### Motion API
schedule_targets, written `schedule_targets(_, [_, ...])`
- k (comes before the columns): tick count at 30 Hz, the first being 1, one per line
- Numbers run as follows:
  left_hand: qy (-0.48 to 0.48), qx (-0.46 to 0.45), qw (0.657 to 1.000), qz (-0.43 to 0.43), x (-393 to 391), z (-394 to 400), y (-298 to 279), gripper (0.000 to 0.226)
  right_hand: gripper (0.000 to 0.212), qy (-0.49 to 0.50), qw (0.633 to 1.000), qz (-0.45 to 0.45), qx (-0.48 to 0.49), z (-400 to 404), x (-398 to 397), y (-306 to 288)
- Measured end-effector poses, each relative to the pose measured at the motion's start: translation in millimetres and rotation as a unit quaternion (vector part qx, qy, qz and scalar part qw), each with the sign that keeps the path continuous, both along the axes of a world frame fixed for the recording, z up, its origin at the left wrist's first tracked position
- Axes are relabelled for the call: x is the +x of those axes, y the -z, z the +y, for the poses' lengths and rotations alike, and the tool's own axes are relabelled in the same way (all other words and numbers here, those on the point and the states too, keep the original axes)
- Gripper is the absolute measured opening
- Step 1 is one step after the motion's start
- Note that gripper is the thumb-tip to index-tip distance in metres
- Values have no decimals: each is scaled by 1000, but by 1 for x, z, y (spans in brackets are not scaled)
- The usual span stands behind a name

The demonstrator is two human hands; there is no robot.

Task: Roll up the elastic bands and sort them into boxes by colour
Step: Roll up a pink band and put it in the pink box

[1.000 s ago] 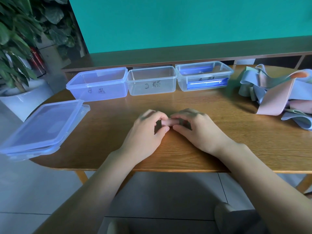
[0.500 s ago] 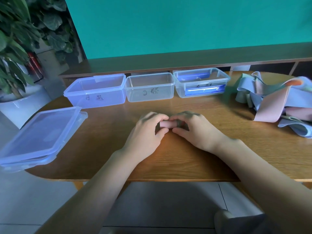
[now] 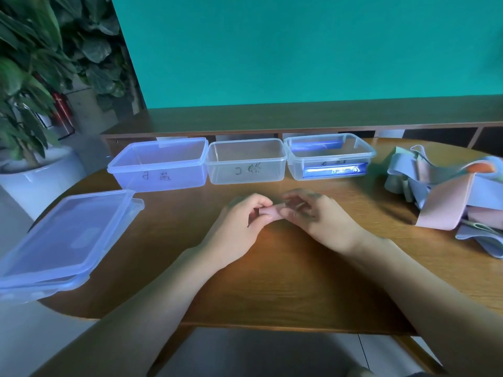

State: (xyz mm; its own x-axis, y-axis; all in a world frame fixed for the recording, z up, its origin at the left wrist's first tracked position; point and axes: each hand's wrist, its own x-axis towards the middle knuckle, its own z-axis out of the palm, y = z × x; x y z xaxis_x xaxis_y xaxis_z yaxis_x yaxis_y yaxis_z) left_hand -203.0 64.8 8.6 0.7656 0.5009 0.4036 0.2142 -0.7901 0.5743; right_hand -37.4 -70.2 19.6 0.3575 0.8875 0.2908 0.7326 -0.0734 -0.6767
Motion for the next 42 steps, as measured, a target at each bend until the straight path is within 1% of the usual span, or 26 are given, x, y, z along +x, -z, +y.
schedule_targets(3, [0, -46, 998, -47, 2, 4, -6, 19, 37, -22, 998, 65, 16, 6, 5, -11])
schedule_targets(6, [-14, -70, 995, -66, 3, 13, -16, 19, 32, -32, 992, 108, 51, 17, 7, -25])
schedule_targets(8, [-26, -74, 993, -83, 6, 22, -23, 22, 29, -36, 986, 144, 72, 27, 8, -37])
schedule_targets(10, [-49, -68, 992, -98, 10, 32, -31, 26, 28, -40, 984, 150, 87, 41, 10, -52])
schedule_targets(12, [-94, -60, 986, -123, 14, 44, -37, 31, 27, -45, 984, 136, 107, 59, 10, -69])
schedule_targets(15, [-202, -4, 965, -169, 17, 64, -40, 32, 11, -39, 985, 113, 123, 92, 16, -92])
schedule_targets(17, [-247, 10, 955, -161, 20, 76, -39, 31, 9, -34, 993, 64, 98, 116, 23, -104])
schedule_targets(19, [-272, 26, 951, -143, 24, 84, -36, 31, 10, -32, 998, 6, 55, 141, 31, -109])
schedule_targets(21, [-292, 42, 945, -143, 28, 91, -30, 31, 12, -25, 999, -44, 3, 167, 38, -106])
schedule_targets(23, [-310, 36, 938, -150, 29, 95, -23, 29, 12, -16, 996, -77, -32, 190, 41, -99])
schedule_targets(25, [-311, 25, 939, -142, 29, 100, -14, 29, 11, -7, 996, -77, -53, 209, 41, -95])
schedule_targets(28, [-308, 34, 943, -122, 28, 100, -5, 31, 31, 6, 992, -93, -81, 227, 39, -90])
schedule_targets(29, [-310, 35, 942, -120, 28, 100, -4, 31, 33, 12, 991, -96, -93, 234, 40, -86])
schedule_targets(30, [-313, 35, 942, -119, 28, 100, -3, 31, 32, 14, 990, -97, -106, 241, 40, -84])
schedule_targets(33, [-317, 32, 941, -115, 29, 101, -3, 29, 11, 20, 986, -94, -133, 260, 40, -76])
schedule_targets(37, [-308, 33, 944, -117, 30, 102, -2, 30, 17, 22, 985, -88, -146, 274, 37, -71])
schedule_targets(42, [-298, 28, 947, -115, 31, 104, 1, 34, 22, 27, 981, -125, -146, 281, 31, -67])
